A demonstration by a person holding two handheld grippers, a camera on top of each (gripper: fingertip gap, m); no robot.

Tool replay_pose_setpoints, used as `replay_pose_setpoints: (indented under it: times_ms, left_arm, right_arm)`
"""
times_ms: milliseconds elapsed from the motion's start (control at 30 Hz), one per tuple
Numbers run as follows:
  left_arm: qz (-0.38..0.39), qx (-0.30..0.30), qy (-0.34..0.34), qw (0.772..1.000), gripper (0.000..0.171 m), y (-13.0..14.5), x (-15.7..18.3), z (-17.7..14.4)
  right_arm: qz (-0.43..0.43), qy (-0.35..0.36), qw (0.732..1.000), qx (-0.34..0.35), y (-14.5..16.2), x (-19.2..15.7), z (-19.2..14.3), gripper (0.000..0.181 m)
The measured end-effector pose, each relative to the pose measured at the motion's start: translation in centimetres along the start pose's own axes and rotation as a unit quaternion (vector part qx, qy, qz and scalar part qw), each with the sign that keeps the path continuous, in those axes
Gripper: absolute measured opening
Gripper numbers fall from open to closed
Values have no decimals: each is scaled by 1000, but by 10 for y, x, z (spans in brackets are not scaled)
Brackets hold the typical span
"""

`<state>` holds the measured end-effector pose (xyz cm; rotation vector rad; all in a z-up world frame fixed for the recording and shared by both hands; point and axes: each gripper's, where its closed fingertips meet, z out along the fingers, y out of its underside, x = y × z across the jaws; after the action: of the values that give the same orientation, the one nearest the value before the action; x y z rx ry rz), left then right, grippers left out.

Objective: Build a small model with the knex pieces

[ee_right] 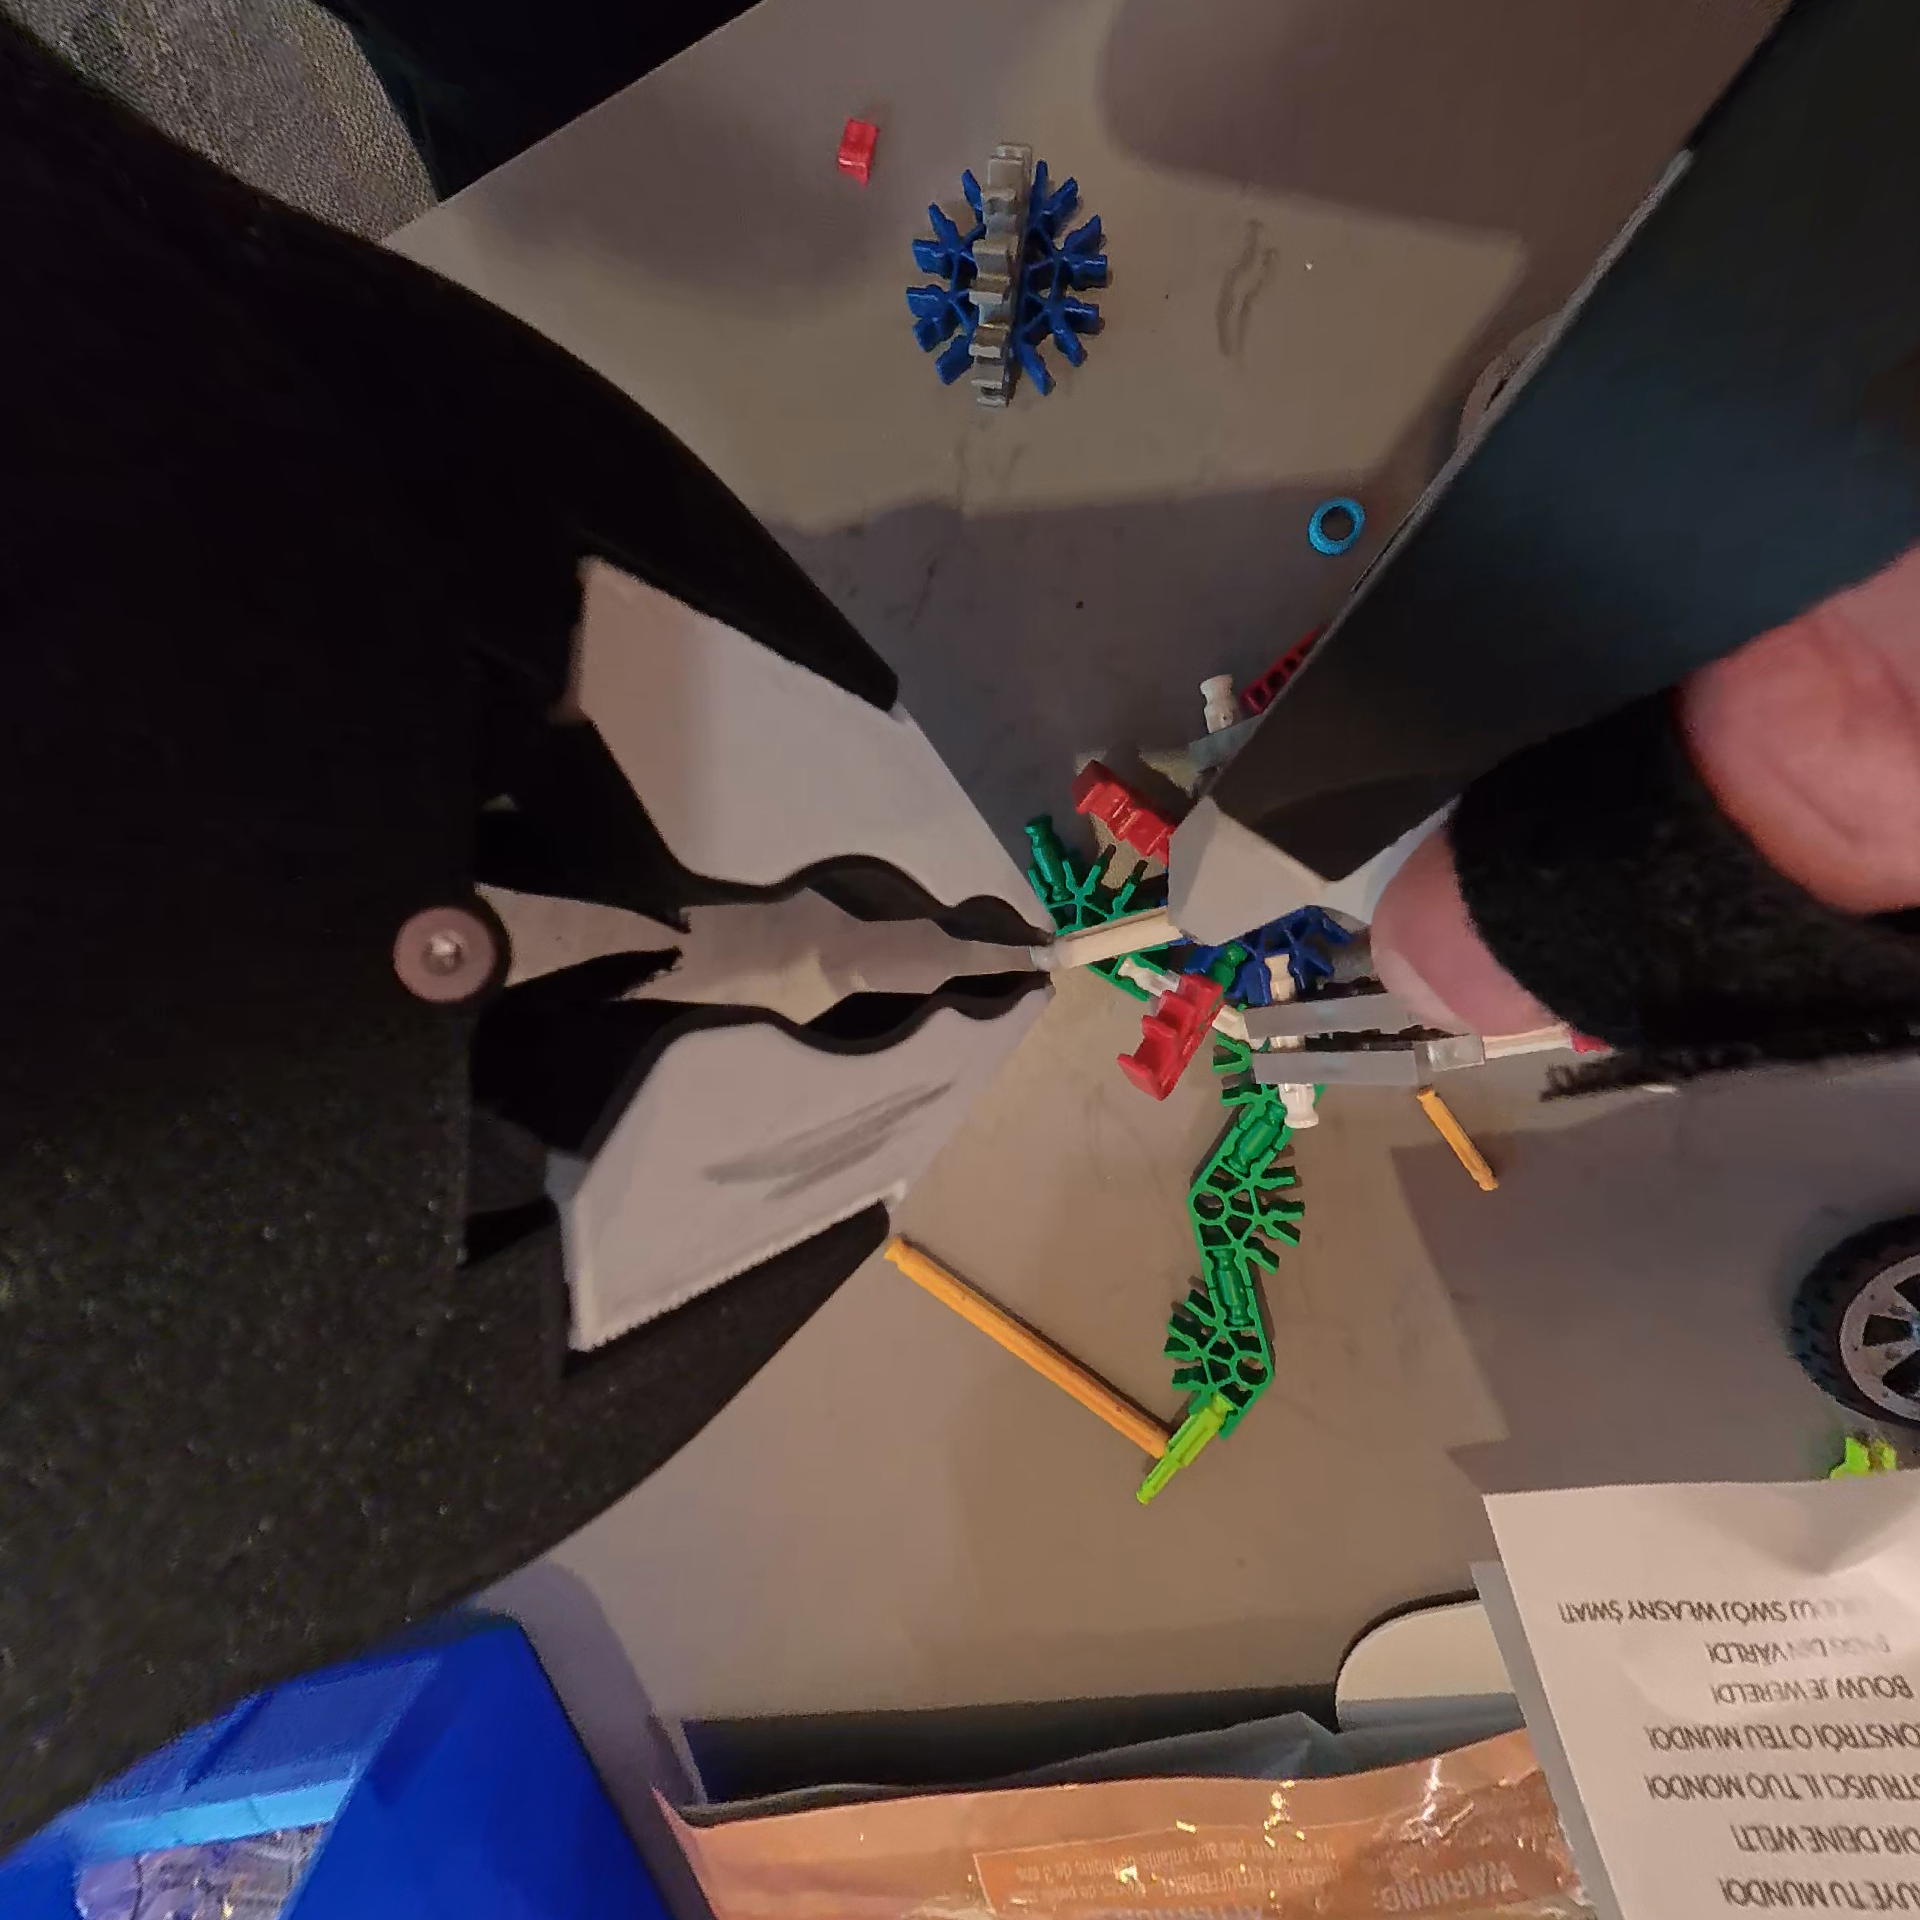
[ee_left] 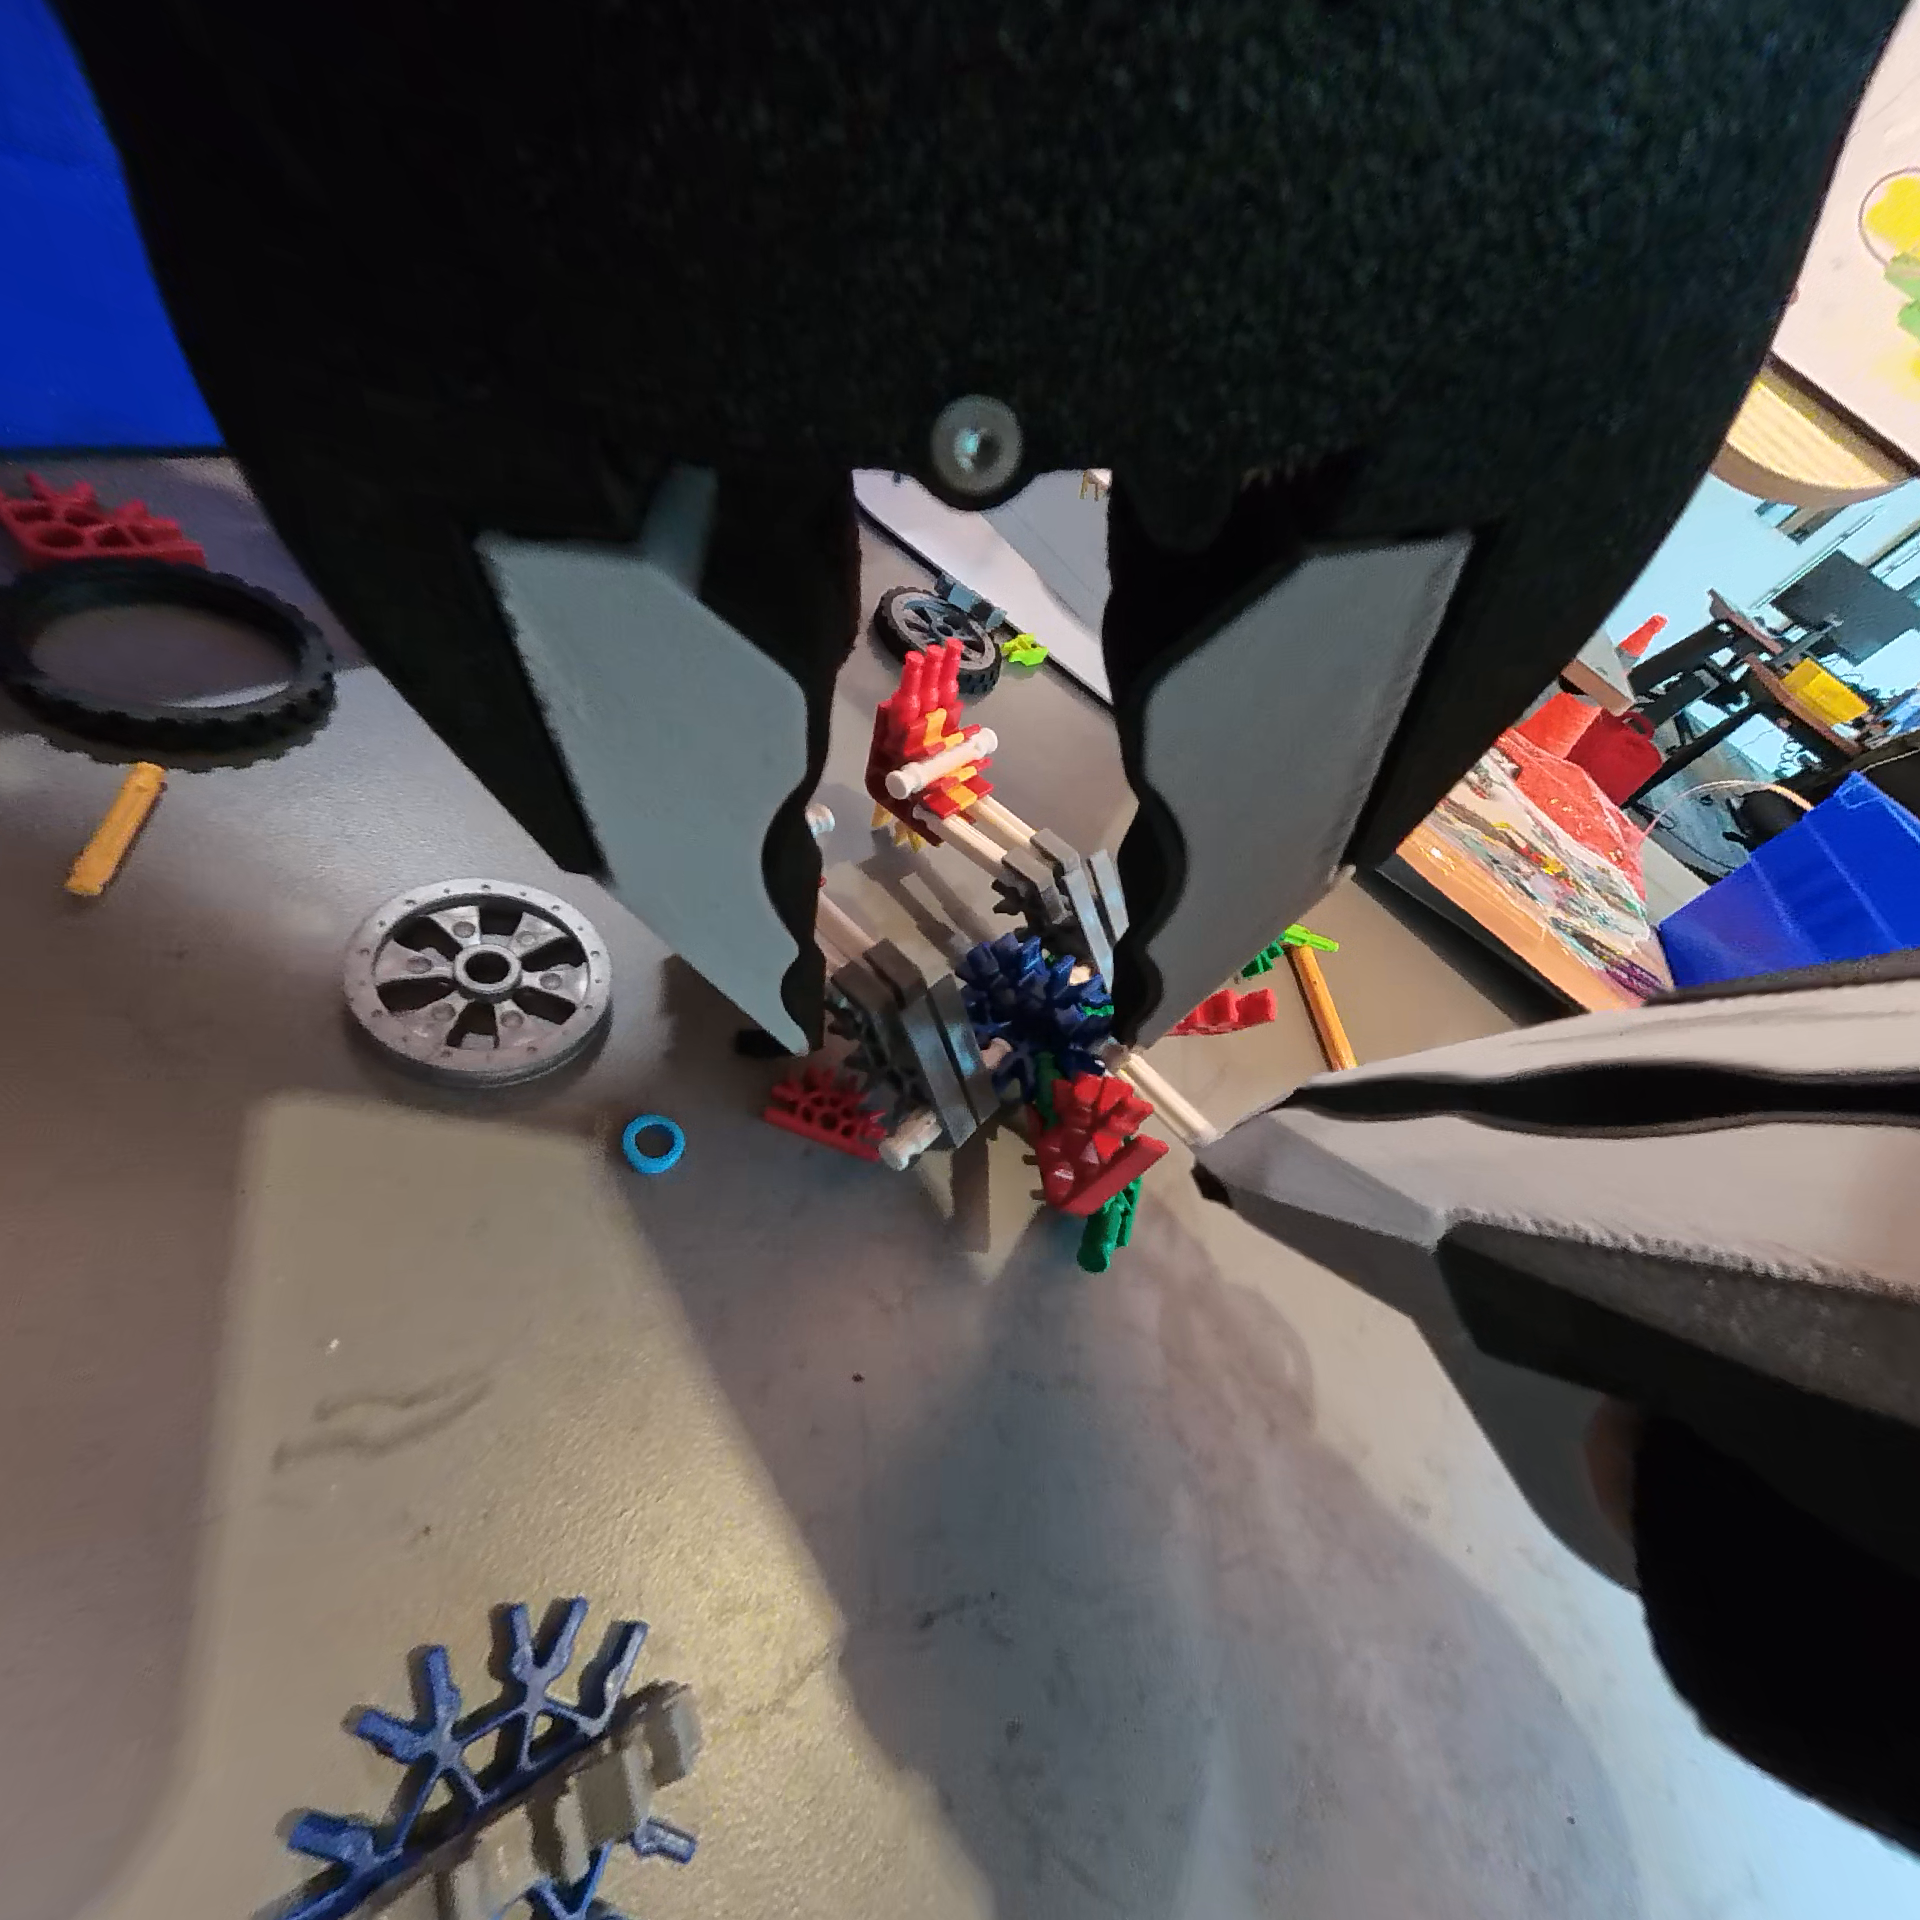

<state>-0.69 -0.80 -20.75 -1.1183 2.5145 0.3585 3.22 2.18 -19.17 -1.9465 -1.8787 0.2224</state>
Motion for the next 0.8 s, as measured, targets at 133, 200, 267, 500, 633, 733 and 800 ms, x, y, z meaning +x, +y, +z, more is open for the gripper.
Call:
replay_pose_setpoints:
  times_ms: [133, 200, 267, 500, 633, 733, 800]
  left_arm:
    - [-2, -2, -3, 1000, 54, 0, 0, 0]
    - [-4, -2, -2, 1000, 54, 0, 0, 1]
    - [-5, -3, -2, 1000, 54, 0, -1, 1]
    - [-16, -11, -4, 1000, 54, 2, -1, 6]
    - [-18, -11, -9, 1000, 53, 3, 0, 6]
    - [-19, -12, -11, 1000, 53, 4, 0, 6]
    - [-20, -14, -13, 1000, 53, 4, 0, 7]
  right_arm:
    - [9, 0, 1000, 7, 0, -1, 0, 4]
    - [12, 3, 1000, 11, -2, -1, -2, 4]
    - [12, 7, 1000, 13, -3, -2, -4, 4]
    - [16, 7, 1000, 23, -4, -4, -3, 4]
    - [19, 6, 999, 28, -5, -4, -4, 4]
    - [18, 8, 999, 32, -6, -5, -5, 4]
    - [17, 9, 999, 32, -6, -5, -4, 4]
